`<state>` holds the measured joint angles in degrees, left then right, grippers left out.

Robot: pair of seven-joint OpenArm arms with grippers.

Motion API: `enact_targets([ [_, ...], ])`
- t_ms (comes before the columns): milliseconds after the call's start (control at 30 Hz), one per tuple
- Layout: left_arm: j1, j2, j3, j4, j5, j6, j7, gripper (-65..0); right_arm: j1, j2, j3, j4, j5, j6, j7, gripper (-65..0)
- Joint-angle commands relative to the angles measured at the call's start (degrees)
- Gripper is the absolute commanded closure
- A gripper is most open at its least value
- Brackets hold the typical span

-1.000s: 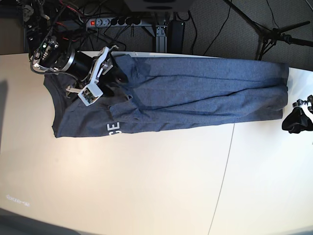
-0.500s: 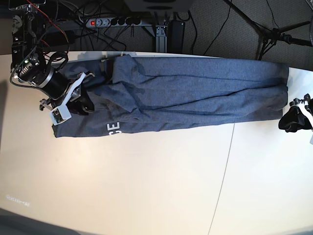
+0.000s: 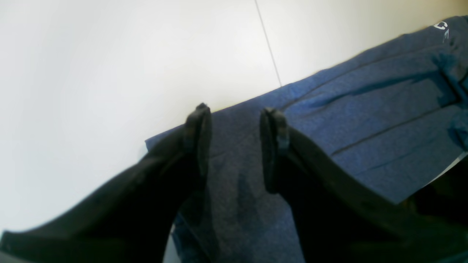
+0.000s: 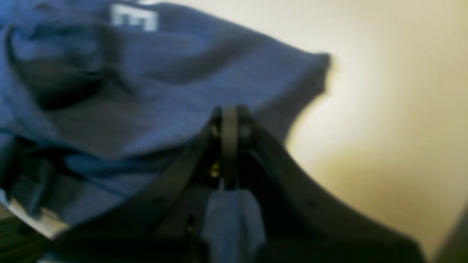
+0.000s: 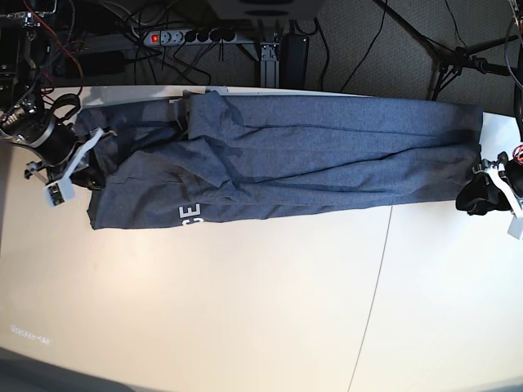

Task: Fold the T-shirt properly
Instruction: 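Reposition the right gripper on the shirt end and regrasp it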

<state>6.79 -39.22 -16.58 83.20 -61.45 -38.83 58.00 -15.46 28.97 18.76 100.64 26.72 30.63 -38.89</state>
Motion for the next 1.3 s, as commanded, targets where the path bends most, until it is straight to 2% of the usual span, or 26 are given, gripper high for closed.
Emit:
enact_targets([
  [0, -0.70, -1.38, -0.57, 0.07, -0.87, -1.17, -1.22, -22.5, -0.59, 1.20, 1.84, 0.85, 1.46, 0.72, 0.46, 0.0],
  [133, -0.72, -1.01, -0.59, -2.08, -0.87, -1.17, -2.10, -22.5, -4.24, 1.49, 5.46, 0.83, 3.32, 0.74, 0.20, 0.0],
  [333, -0.74, -0.28, -0.59, -3.82, -1.03, -1.17, -2.51, -22.5, -6.23, 1.49, 5.53, 0.76, 4.26, 0.74, 0.57, 0.0],
  [467, -0.72, -0.31, -0.59, -3.82, -1.36, -1.17, -2.19, -22.5, -5.68, 1.44, 5.53, 3.13, 15.04, 0.92, 0.61, 0.0],
  [667, -0.72, -0.31, -0.59, -3.82, -1.33, -1.17, -2.10, -22.5, -5.68, -1.62, 4.70, 12.15, 23.08, 1.40, -3.54, 0.0],
  [733, -0.72, -0.31, -0.59, -3.82, -1.27, -1.17, -2.10, -22.5, -5.20, -3.21, 2.60, 12.20, 22.23, 1.53, -2.14, 0.0],
  [967, -0.74, -0.31, -0.59, -3.82, -1.29, -1.17, -3.13, -22.5, 2.16, -7.96, -11.39, 2.89, 10.16, 1.49, 1.84, 0.0],
  [1133, -0.74, -0.31, -0.59, -3.82, -1.22, -1.17, -3.10, -22.5, 8.46, -8.17, -17.57, -8.81, 4.46, 1.36, 2.27, 0.0],
  [1267, -0.70, -0.31, -0.59, -3.82, -0.20, -1.17, -2.89, -22.5, 9.38, -8.15, -17.92, -15.19, 4.35, 1.31, 2.89, 0.0],
])
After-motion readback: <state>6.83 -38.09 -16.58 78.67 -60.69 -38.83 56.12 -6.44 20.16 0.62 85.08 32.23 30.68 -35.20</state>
